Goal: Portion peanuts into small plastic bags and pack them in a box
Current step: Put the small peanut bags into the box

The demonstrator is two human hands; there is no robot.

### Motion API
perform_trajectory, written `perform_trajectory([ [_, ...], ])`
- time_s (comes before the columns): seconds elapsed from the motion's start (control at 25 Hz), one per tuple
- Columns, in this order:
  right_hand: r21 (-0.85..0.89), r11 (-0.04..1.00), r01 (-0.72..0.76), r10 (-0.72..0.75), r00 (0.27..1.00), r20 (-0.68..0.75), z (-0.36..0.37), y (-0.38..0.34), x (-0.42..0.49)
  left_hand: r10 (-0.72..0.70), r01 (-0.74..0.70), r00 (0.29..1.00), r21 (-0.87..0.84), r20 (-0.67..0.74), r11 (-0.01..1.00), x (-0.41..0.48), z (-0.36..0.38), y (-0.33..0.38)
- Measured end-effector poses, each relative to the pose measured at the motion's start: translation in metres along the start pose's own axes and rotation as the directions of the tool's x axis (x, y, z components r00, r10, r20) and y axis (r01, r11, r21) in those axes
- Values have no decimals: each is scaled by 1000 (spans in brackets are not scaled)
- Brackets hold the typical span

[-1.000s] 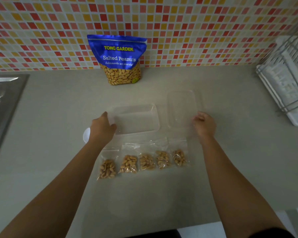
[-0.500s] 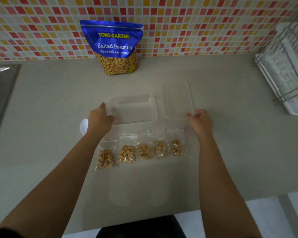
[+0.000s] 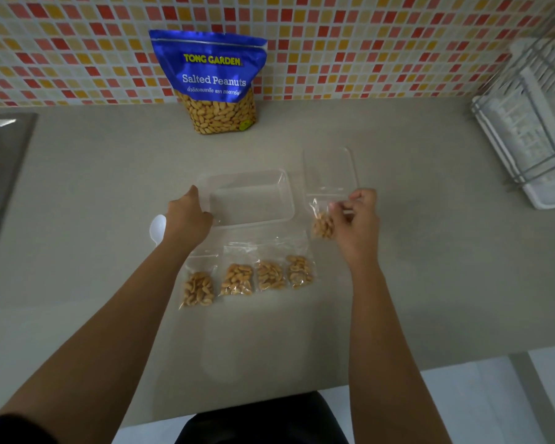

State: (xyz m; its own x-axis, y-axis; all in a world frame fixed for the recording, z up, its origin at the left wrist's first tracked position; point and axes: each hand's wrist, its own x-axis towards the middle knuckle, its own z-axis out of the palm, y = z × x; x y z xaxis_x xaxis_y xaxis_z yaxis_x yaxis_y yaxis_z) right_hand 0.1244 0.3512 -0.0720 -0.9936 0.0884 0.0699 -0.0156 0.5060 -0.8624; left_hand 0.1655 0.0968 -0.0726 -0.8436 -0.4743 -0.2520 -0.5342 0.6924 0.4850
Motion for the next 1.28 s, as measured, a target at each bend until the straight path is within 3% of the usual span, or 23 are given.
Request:
perform_trajectory([
  [0.16,136,980,147,-156,986,59,19,-35,23,15,-15,1000,-11,-14,1000,-4,-3,0],
  [0.32,-73,972,222,-187,928,321,57,-49,41,70,-70,997,77,-6,995,-1,1,-5],
  [0.48,-336,888,313,-64,809,585,74,-45,46,57,-59,998,126,15,990,2,5,-8],
  [0.6,-445,773,453,-74,761,645,81,-45,47,56,-58,998,142,21,988,2,9,-8],
  [0.68,-512,643,569,-130,740,660,85,-48,45,54,-57,998,153,22,987,2,11,-8],
  [0.76,-582,538,611,-182,758,627,84,-48,44,56,-58,998,154,14,986,1,14,-8],
  [0.84,-642,505,577,-180,798,576,82,-45,45,53,-52,999,151,-1,987,2,16,-8],
  [1.04,-622,566,542,-150,809,569,76,-41,41,51,-51,999,149,1,988,-5,16,-2],
  [1.16,-466,797,385,-227,905,359,57,-38,22,90,-73,991,168,-96,983,-17,3,2],
  [1.28,-319,938,135,-84,982,170,37,-25,-23,142,-114,959,125,-244,986,-42,-7,-8],
])
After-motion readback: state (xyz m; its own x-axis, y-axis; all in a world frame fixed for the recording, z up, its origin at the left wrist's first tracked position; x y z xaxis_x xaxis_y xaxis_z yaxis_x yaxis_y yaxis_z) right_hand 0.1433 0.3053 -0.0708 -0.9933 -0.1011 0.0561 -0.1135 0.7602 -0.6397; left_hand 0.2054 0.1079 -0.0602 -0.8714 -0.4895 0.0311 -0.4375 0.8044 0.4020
